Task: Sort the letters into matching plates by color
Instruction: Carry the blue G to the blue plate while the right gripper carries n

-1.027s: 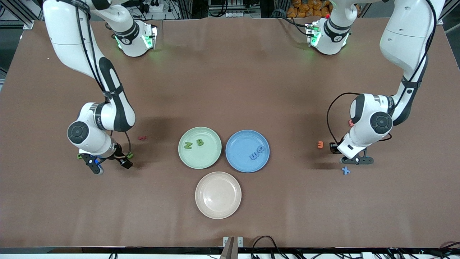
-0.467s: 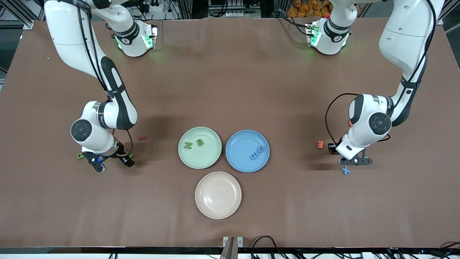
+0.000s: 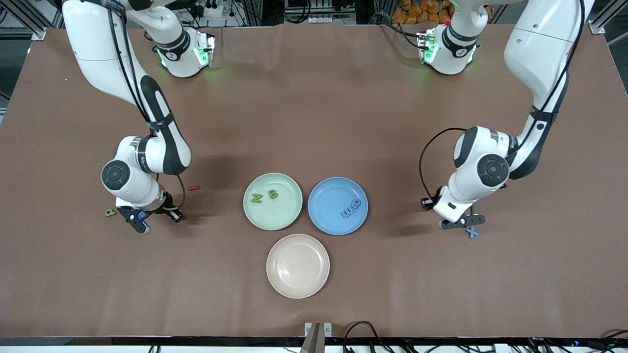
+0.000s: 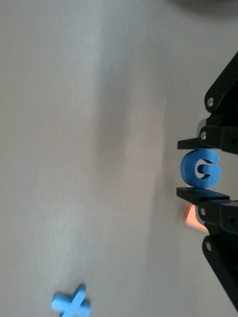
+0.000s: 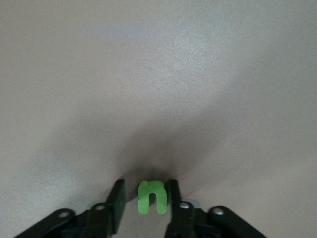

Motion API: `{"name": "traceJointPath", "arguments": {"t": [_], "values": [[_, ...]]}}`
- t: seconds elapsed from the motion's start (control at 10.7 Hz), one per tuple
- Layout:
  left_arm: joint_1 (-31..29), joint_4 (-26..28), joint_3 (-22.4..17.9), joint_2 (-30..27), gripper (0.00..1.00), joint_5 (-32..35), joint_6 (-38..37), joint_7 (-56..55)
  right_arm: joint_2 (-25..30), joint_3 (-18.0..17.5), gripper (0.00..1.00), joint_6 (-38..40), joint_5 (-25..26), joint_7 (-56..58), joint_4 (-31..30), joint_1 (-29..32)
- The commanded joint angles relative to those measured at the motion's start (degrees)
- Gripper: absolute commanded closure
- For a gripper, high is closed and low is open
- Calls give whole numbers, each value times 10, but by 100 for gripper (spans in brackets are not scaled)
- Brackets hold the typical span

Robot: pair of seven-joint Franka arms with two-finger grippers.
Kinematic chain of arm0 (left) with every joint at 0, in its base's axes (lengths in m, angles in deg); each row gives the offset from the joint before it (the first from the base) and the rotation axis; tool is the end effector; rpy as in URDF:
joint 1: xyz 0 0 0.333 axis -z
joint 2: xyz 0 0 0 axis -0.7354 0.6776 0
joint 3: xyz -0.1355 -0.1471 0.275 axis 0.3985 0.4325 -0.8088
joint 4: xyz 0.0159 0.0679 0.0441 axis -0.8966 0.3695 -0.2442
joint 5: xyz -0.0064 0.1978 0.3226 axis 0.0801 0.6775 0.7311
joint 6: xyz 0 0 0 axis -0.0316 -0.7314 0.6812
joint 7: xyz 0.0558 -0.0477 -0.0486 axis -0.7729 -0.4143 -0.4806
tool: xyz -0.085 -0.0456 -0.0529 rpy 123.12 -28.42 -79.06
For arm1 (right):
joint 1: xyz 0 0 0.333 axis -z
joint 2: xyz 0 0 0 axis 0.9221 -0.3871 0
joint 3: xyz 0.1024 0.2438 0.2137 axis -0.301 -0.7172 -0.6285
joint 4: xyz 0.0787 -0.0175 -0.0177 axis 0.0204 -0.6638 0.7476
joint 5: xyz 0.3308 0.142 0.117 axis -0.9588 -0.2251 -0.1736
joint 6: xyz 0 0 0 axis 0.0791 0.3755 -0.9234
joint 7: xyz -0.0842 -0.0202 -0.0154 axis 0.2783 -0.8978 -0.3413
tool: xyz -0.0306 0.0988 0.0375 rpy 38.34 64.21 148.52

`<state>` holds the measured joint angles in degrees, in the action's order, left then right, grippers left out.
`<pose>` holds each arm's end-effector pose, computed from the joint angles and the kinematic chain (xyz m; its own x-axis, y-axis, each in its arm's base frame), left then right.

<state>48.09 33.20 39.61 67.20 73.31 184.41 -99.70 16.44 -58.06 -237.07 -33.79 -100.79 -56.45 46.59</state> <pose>0.6192 -0.1609 0.2565 0.9888 0.1490 -0.0100 0.1494 -0.9875 0.0494 0.6197 0.0566 0.2043 0.7425 -0.6682 0.0464 -0.6686 -0.7436 -0.0076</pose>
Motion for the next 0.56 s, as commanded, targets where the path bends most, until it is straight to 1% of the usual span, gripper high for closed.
{"name": "traceJointPath", "arguments": {"t": [0.0,0.19,0.47], "values": [[33,-27,21,-1,100,-1,-20,-100,19,-4,76,-9,-7,25,-28,4],[67,-38,21,2,100,-1,-20,-159,19,-4,80,-3,-7,45,-28,4],[119,-66,21,14,100,-1,-20,-232,27,-5,81,41,1,118,-17,3]]}}
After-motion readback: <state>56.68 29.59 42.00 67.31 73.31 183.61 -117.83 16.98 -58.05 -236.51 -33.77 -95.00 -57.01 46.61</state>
